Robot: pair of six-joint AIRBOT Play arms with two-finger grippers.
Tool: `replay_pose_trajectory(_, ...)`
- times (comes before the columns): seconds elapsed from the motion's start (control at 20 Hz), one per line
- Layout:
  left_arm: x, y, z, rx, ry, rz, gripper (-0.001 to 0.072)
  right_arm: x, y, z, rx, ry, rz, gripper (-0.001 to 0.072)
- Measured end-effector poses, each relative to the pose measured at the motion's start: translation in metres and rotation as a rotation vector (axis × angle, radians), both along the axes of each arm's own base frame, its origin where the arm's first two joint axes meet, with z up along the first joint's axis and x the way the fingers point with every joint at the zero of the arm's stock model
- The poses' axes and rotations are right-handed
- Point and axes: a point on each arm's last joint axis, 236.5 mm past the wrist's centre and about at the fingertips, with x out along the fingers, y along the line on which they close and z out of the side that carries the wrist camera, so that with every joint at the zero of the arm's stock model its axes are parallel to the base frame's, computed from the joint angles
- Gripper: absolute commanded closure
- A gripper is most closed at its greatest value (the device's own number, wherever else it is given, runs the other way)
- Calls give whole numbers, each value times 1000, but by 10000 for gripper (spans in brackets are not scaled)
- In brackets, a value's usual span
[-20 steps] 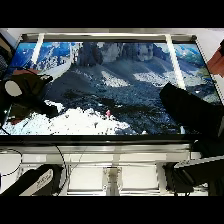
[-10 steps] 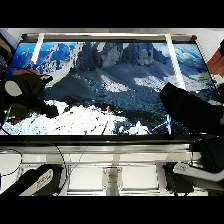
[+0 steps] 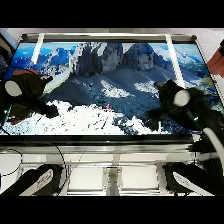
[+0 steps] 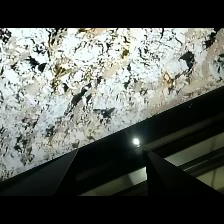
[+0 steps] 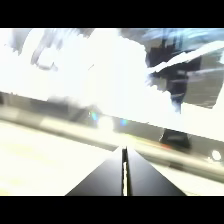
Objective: Fold the clothes and pants, and hang the long-sleeved shirts on hangers.
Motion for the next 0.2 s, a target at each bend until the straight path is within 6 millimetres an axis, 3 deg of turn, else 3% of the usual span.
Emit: replay_pose_trajectory(0.2,0,0,0,0,0,0,249,-51,45,-30,-33,50,155,697)
